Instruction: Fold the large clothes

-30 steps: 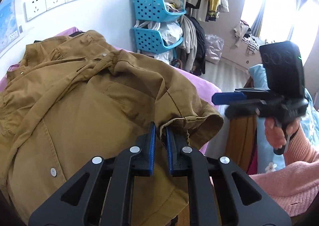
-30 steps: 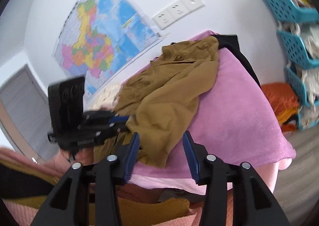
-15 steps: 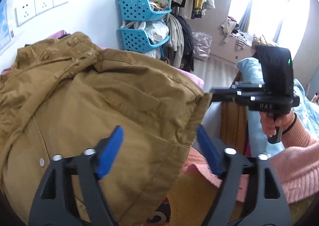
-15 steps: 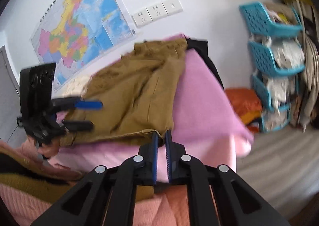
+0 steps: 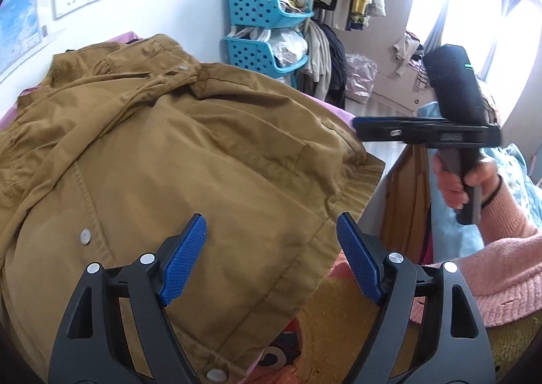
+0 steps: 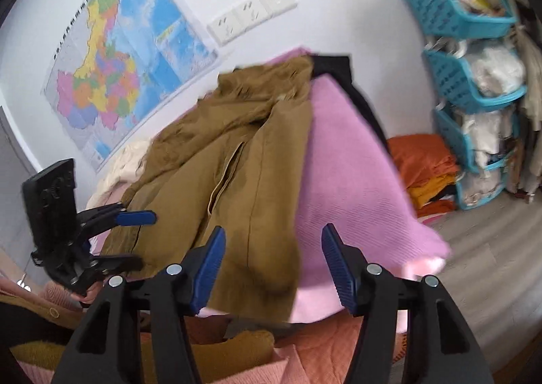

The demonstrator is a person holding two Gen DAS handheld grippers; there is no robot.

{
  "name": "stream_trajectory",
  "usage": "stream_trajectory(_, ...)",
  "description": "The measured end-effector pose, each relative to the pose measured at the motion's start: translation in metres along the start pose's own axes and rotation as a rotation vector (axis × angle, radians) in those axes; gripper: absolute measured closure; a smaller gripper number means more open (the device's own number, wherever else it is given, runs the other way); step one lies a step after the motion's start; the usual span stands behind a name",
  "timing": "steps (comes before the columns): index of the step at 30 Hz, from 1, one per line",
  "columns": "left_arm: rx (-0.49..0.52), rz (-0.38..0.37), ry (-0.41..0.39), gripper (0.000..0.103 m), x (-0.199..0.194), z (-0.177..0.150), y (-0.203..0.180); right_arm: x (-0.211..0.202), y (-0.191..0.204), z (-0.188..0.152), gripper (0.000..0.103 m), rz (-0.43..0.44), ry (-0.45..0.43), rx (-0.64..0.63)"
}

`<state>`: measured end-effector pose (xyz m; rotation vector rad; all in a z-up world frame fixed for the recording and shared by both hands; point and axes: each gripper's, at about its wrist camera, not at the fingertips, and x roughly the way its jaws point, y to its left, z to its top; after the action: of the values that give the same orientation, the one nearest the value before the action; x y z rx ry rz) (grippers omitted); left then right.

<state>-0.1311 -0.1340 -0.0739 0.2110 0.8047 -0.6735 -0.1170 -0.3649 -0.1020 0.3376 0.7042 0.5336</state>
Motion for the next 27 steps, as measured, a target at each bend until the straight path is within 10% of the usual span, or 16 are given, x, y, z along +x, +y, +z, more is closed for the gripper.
stream_trajectory(3,-0.05,0.035,-0.019,0.025,-0.015,-0.011,0.012,0.02,0.003,0.001,0.091,0.024,0.071,-0.028)
stream_trajectory(6,-0.146,0.072,-0.067,0.024,-0.046,-0.028,0.035,0.012,0.005,0.005,0.092,0.081,0.066,-0.039)
stream_trajectory(10,-0.309,0.225,-0.153,0.015,-0.106,-0.063,0.08,0.01,-0.009,0.015,0.044,0.1,0.067,0.031)
stream_trajectory(16,-0.62,0.426,-0.159,0.012,-0.168,-0.129,0.158,0.031,-0.009,0.022,0.041,0.136,0.108,0.027)
stream_trajectory(27,-0.759,0.214,-0.113,0.006,-0.148,-0.185,0.173,0.045,0.012,0.018,0.041,0.211,0.173,-0.029)
